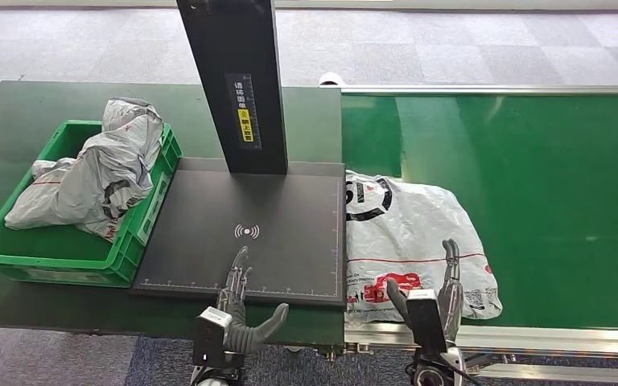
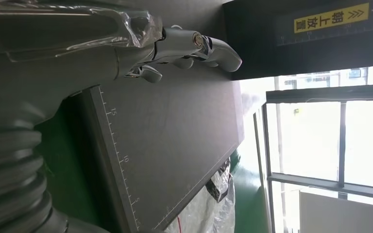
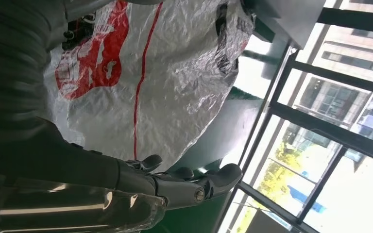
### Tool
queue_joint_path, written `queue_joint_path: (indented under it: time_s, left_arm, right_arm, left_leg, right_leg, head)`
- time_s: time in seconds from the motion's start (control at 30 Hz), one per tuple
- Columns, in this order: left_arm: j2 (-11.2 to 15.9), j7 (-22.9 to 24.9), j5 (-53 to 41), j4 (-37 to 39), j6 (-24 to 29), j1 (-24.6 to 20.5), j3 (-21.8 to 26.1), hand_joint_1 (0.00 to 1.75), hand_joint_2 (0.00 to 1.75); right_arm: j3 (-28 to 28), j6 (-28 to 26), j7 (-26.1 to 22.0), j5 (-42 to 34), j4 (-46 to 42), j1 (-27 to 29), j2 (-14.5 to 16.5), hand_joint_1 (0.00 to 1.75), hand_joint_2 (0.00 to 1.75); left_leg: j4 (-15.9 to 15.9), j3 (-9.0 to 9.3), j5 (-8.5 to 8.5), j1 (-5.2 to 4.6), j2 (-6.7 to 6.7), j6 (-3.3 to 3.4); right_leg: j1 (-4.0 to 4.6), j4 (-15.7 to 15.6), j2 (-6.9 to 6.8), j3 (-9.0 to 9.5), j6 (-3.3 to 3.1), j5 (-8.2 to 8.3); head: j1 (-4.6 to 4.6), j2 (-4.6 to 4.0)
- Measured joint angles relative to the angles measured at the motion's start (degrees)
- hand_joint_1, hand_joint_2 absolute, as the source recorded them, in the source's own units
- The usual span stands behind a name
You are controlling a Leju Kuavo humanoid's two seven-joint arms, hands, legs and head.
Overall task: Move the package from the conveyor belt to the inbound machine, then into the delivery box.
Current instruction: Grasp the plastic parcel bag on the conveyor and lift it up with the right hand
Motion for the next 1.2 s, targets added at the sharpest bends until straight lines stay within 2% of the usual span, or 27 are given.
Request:
queue_joint_path:
  time_s: [0.13,0.33,0.5,0.6,0.7,0.97,1.1,1.2]
  left_arm:
    - [0.2,0.0,1.3,-0.1,-1.6,0.0,-0.4,0.00,1.75]
    - [0.3,0.0,1.9,0.3,-3.6,-0.5,-1.2,0.00,1.75]
    - [0.1,0.0,2.4,3.2,-5.5,-3.1,-3.5,0.00,1.75]
    - [0.0,0.0,2.9,4.5,-5.7,-4.3,-4.5,0.00,1.75]
    - [-0.1,0.0,3.1,5.4,-5.7,-5.2,-5.2,0.00,1.75]
    - [-0.2,0.0,3.2,6.7,-5.7,-6.0,-6.0,0.00,1.75]
    - [-0.3,0.0,3.2,7.0,-5.4,-6.1,-6.0,0.00,1.75]
    - [-0.3,0.0,3.4,7.0,-3.8,-6.2,-5.8,0.00,1.75]
  right_arm:
    - [-5.3,8.6,11.4,3.0,2.6,-4.9,-3.9,0.00,1.75]
    - [-11.4,14.5,16.0,3.5,9.4,-11.5,-7.9,0.00,1.75]
    - [-15.1,25.5,21.5,6.4,25.2,-20.2,-13.7,0.00,1.75]
    - [-15.2,30.2,26.7,10.3,32.1,-24.3,-15.4,0.00,1.75]
    - [-15.0,31.9,28.9,11.5,36.2,-27.4,-16.1,0.00,1.75]
    - [-14.8,32.5,29.3,11.6,41.2,-30.7,-16.6,0.00,1.75]
    - [-14.7,33.0,29.8,11.9,42.0,-31.4,-16.6,1.75,1.75]
    - [-13.8,36.2,34.6,13.9,42.8,-33.5,-15.9,1.75,1.75]
  left_leg:
    - [0.0,0.02,0.03,-0.02,0.00,0.04]
    - [0.1,0.03,0.06,-0.06,-0.02,0.10]
    - [0.1,-0.07,0.18,-0.15,-0.25,0.27]
    - [0.1,-0.01,0.18,-0.16,-0.07,0.28]
    - [0.1,0.13,0.16,-0.15,0.02,0.29]
    - [0.2,0.20,0.21,-0.15,-0.01,0.38]
    - [0.3,0.18,0.22,-0.15,-0.02,0.40]
    - [0.3,0.22,0.22,-0.15,0.08,0.42]
  right_leg:
    - [-0.03,0.0,0.00,0.02,0.06,0.06]
    - [-0.05,0.0,-0.04,0.01,0.09,0.09]
    - [-0.15,0.0,-0.32,0.04,0.16,0.13]
    - [-0.15,0.0,-0.14,0.05,0.21,0.18]
    - [-0.14,0.0,-0.02,0.13,0.22,0.18]
    - [-0.15,0.0,-0.03,0.35,0.40,0.29]
    - [-0.15,0.0,-0.04,0.41,0.47,0.33]
    - [-0.15,0.0,0.03,0.43,0.49,0.38]
  head:
    - [-0.01,0.00]
    - [-0.04,0.00]
    - [-0.01,0.00]
    - [-0.03,0.00]
    - [-0.03,0.00]
    - [-0.02,0.00]
    - [-0.02,0.00]
    - [-0.02,0.00]
